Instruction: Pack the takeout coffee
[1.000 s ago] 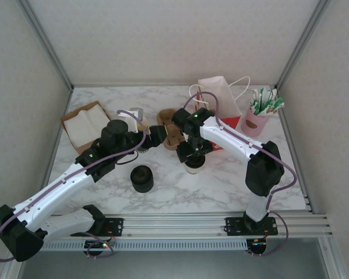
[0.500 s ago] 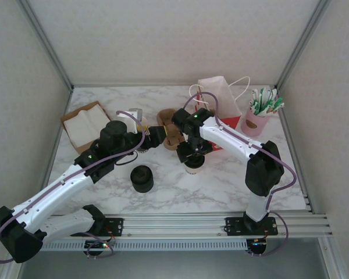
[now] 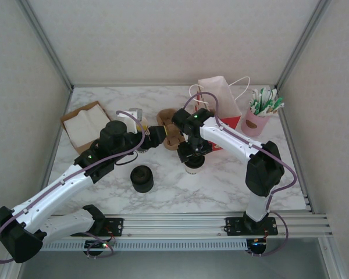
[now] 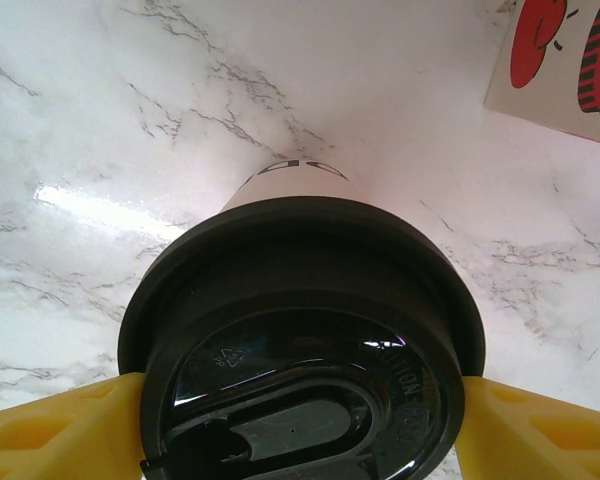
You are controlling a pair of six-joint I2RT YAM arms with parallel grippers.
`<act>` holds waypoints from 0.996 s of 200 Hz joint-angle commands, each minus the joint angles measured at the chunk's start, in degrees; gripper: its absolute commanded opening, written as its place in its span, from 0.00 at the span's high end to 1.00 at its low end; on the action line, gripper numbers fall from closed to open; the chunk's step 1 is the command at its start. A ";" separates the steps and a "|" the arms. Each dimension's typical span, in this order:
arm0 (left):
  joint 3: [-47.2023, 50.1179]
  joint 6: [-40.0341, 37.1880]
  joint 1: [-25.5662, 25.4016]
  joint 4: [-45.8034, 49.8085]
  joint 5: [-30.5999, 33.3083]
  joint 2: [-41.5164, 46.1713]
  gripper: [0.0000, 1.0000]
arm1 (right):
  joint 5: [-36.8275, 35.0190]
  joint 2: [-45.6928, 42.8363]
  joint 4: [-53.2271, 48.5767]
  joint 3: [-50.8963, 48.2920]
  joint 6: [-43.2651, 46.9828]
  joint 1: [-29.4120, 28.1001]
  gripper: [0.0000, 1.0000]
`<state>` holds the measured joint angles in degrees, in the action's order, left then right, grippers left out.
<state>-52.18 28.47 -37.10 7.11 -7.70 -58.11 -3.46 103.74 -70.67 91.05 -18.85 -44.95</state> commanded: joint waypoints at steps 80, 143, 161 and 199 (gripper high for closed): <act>-1.81 0.10 -0.16 -1.62 0.00 0.80 0.00 | -1.23 -1.28 0.72 -3.64 -0.82 -0.67 0.31; -7.05 0.64 0.34 0.35 5.05 -2.04 0.00 | 0.00 -6.23 -0.77 -3.23 -0.50 -0.75 0.31; -8.90 1.18 1.17 0.25 4.55 -3.41 0.01 | 0.80 -8.35 -1.26 -3.48 -0.65 -0.70 0.31; -13.19 3.53 3.63 -3.37 -3.84 -7.80 0.00 | 1.11 -13.92 -3.03 -3.81 -1.64 -0.75 0.31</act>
<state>-61.91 29.89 -34.85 7.16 -6.09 -63.57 -2.90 94.32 -70.63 87.74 -19.16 -45.06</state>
